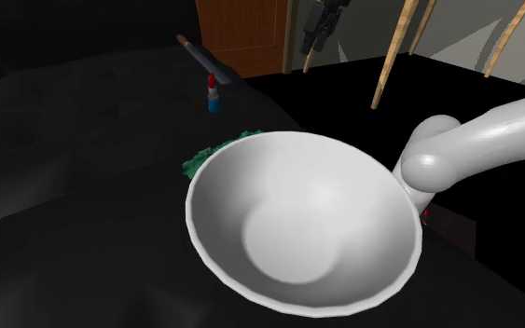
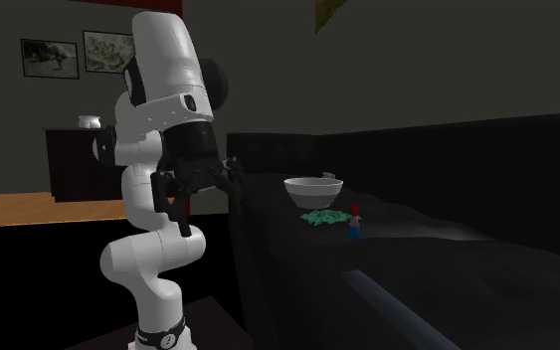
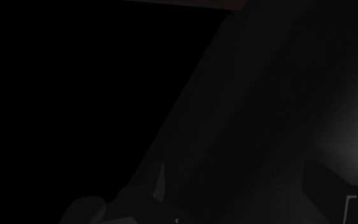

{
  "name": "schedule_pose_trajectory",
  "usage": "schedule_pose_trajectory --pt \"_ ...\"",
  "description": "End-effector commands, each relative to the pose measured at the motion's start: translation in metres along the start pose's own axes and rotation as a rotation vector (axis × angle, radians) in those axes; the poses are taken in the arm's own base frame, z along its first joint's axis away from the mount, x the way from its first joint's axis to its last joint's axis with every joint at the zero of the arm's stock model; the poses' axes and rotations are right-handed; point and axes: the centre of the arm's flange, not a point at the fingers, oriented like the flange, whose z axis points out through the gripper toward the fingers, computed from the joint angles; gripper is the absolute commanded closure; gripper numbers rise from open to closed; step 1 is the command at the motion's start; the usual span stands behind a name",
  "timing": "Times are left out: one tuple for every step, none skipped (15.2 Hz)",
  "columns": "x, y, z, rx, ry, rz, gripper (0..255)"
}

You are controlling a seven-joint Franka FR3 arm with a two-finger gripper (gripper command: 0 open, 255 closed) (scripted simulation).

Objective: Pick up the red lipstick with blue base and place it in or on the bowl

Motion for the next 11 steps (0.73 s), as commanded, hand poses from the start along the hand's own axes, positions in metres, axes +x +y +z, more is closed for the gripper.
schedule_pose_trajectory --pt "0.000 0.000 0.000 0.000 0.000 0.000 0" --pt "0.005 -0.014 0.000 -0.007 -0.004 -0.005 0" --pt "0.009 -0.027 0.001 -0.014 -0.007 -0.010 0" --pt "0.014 -0.041 0.001 -0.020 -0.011 -0.015 0" --pt "0.018 -0.055 0.002 -0.027 -0.015 -0.020 0" --pt "0.022 -0.068 0.002 -0.034 -0.018 -0.025 0" --pt "0.027 -0.082 0.003 -0.041 -0.022 -0.030 0" --pt "0.031 -0.096 0.004 -0.047 -0.026 -0.035 0" --pt "0.035 -0.109 0.005 -0.054 -0.029 -0.040 0" --pt "0.039 -0.123 0.006 -0.061 -0.033 -0.045 0" --pt "0.043 -0.137 0.007 -0.068 -0.036 -0.050 0"
